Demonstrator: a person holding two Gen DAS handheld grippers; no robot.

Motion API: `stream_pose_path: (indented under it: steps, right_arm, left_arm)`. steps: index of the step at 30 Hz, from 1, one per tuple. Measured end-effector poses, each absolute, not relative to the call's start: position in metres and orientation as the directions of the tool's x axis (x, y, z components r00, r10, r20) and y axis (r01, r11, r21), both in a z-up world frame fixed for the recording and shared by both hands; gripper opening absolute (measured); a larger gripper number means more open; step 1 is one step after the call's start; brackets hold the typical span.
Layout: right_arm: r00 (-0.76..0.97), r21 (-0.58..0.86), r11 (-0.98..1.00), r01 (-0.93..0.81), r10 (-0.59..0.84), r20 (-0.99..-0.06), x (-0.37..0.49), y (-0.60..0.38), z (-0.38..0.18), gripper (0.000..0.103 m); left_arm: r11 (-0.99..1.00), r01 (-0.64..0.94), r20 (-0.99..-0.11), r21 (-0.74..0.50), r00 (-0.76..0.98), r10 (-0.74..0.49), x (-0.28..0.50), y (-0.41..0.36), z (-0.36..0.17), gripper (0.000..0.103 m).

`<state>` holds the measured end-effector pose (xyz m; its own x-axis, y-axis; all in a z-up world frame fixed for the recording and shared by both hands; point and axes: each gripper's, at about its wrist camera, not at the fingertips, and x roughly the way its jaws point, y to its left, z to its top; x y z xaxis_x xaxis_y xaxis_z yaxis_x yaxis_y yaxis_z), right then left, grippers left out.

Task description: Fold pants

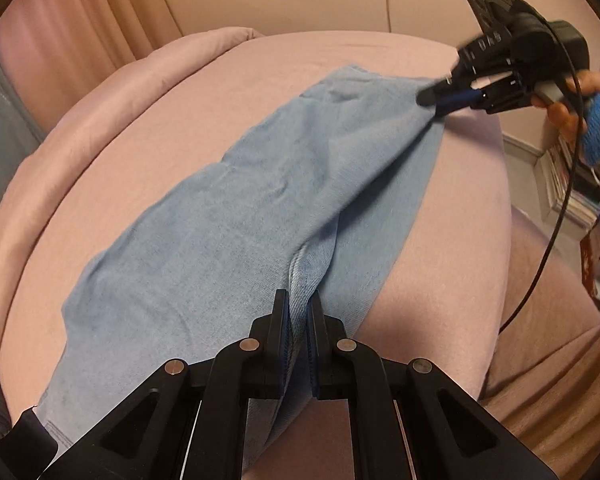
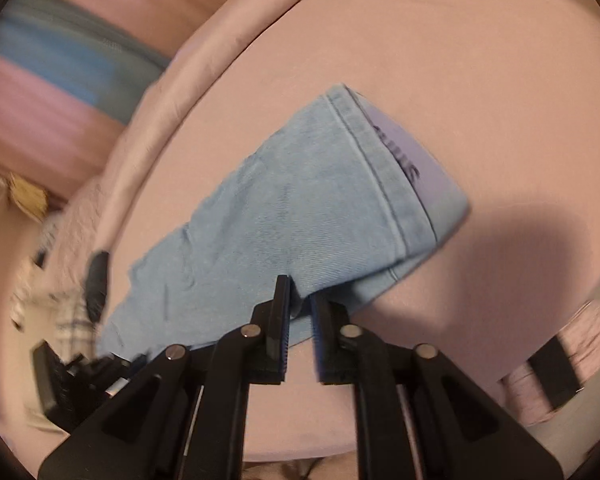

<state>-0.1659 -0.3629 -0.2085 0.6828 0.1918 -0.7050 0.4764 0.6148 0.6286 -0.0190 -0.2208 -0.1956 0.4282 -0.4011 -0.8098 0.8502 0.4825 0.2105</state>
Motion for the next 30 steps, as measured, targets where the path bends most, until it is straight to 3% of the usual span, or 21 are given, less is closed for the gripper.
stream_pose_path:
  steps: [2,5,6,7,12,16,17,19,22,23,24,26,28,30]
  right_arm:
    - [0.706,0.650,0.576,0.495,0.169,-0.687,-0.167,-0.369,-0.211,0.029]
    - [0.738,0.684,0.511,0.520,0.134,-0.661,-0.164,-0.382,-0.213,0.029]
    - [0.739,0.687,0.502,0.525,0.131,-0.661,-0.162,-0.387,-0.214,0.022]
    - [0.730,0.665,0.520,0.536,0.109,-0.675,-0.156,-0.387,-0.211,0.005]
    - [0.736,0.507,0.708,0.491,-0.027,-0.676,-0.146,-0.368,-0.166,0.005]
    - [0.656,0.465,0.701,0.541,-0.006,-0.754,-0.141,-0.387,-0.195,0.006]
    - [0.619,0.471,0.668,0.576,0.021,-0.785,-0.139,-0.392,-0.212,0.004]
    - [0.647,0.505,0.650,0.567,0.028,-0.762,-0.143,-0.397,-0.213,0.002]
    - [0.621,0.426,0.687,0.589,-0.047,-0.782,-0.137,-0.388,-0.190,0.015]
    - [0.587,0.317,0.715,0.623,-0.160,-0.794,-0.134,-0.382,-0.175,0.021]
    - [0.563,0.234,0.726,0.647,-0.248,-0.788,-0.135,-0.379,-0.167,0.038]
    - [0.542,0.109,0.742,0.661,-0.372,-0.754,-0.132,-0.369,-0.146,0.044]
    - [0.608,0.112,0.817,0.566,-0.322,-0.725,-0.118,-0.346,-0.130,0.044]
    - [0.668,0.165,0.908,0.385,-0.150,-0.729,-0.096,-0.309,-0.125,0.044]
  left_arm:
    - [0.475,0.850,-0.812,0.227,0.435,-0.390,-0.020,-0.222,-0.196,0.007]
    - [0.449,0.849,-0.809,0.278,0.459,-0.368,-0.027,-0.228,-0.201,0.007]
    - [0.437,0.849,-0.805,0.295,0.468,-0.364,-0.030,-0.230,-0.201,0.007]
    - [0.419,0.849,-0.799,0.321,0.481,-0.361,-0.035,-0.231,-0.201,0.007]
    - [0.326,0.843,-0.771,0.428,0.529,-0.354,-0.053,-0.233,-0.203,0.007]
    - [0.325,0.859,-0.801,0.396,0.496,-0.334,-0.051,-0.236,-0.218,0.007]
    - [0.346,0.863,-0.805,0.369,0.483,-0.345,-0.048,-0.234,-0.216,0.007]
    - [0.407,0.877,-0.822,0.257,0.419,-0.385,-0.037,-0.225,-0.207,0.007]
    - [0.468,0.873,-0.810,0.136,0.371,-0.455,-0.030,-0.205,-0.185,0.015]
    - [0.488,0.867,-0.795,0.100,0.364,-0.485,-0.028,-0.194,-0.176,0.019]
    - [0.500,0.864,-0.780,0.060,0.353,-0.517,-0.028,-0.183,-0.167,0.020]
    - [0.546,0.838,-0.733,-0.025,0.356,-0.580,-0.024,-0.154,-0.149,0.028]
    - [0.609,0.792,-0.713,-0.028,0.412,-0.567,-0.017,-0.132,-0.142,0.033]
    - [0.701,0.713,-0.725,-0.013,0.476,-0.498,-0.001,-0.106,-0.144,0.033]
